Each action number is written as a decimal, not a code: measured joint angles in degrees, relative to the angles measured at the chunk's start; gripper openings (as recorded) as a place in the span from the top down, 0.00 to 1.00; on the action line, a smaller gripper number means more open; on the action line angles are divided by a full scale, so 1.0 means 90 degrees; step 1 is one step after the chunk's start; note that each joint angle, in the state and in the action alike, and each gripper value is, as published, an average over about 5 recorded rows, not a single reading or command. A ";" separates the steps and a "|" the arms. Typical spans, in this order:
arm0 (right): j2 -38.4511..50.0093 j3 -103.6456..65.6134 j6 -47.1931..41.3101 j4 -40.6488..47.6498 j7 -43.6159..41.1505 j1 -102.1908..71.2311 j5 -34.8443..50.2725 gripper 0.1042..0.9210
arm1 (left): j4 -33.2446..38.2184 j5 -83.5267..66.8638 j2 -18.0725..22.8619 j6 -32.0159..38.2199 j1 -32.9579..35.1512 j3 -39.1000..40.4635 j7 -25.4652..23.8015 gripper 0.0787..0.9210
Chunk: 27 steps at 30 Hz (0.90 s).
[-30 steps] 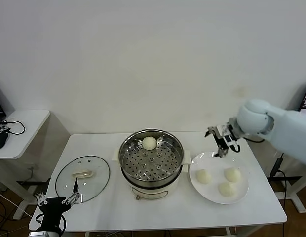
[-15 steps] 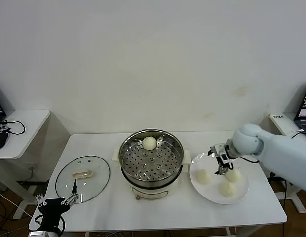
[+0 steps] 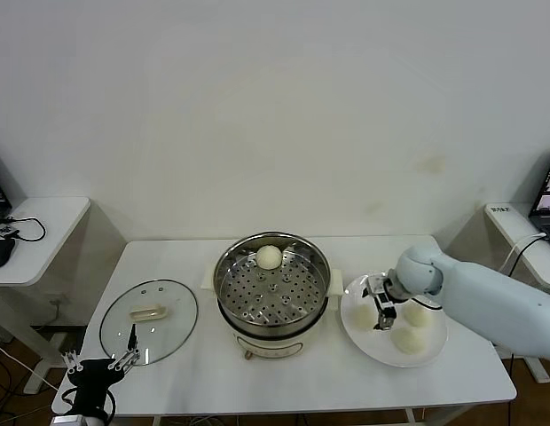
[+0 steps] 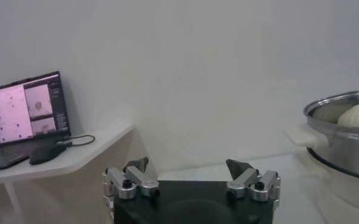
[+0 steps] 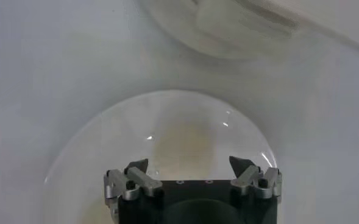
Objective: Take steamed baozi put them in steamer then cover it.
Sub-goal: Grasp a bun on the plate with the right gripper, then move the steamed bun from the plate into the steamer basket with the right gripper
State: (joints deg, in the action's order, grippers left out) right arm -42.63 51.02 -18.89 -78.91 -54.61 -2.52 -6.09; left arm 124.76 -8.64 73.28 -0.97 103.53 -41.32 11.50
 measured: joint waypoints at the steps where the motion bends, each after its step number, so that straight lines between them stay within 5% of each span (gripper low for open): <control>1: -0.0033 -0.0021 -0.0001 0.0040 0.0007 -0.0031 -0.0023 0.13 | -0.0003 0.0000 0.0003 0.0000 -0.0004 0.0003 0.0000 0.12; 18: -0.0158 -0.0173 -0.0033 0.0241 -0.0120 -0.0161 -0.0242 0.36 | -0.0003 0.0000 0.0043 0.0007 0.0015 0.0007 0.0006 0.12; 27: 0.0123 0.0013 -0.0113 -0.0041 -0.0340 0.0383 -0.0039 0.38 | 0.0066 -0.0005 0.0035 0.0014 0.0027 -0.0005 0.0012 0.12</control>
State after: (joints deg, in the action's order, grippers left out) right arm -41.53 51.14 -19.91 -79.28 -57.68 0.93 -6.44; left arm 125.35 -8.68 73.60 -0.85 103.77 -41.37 11.60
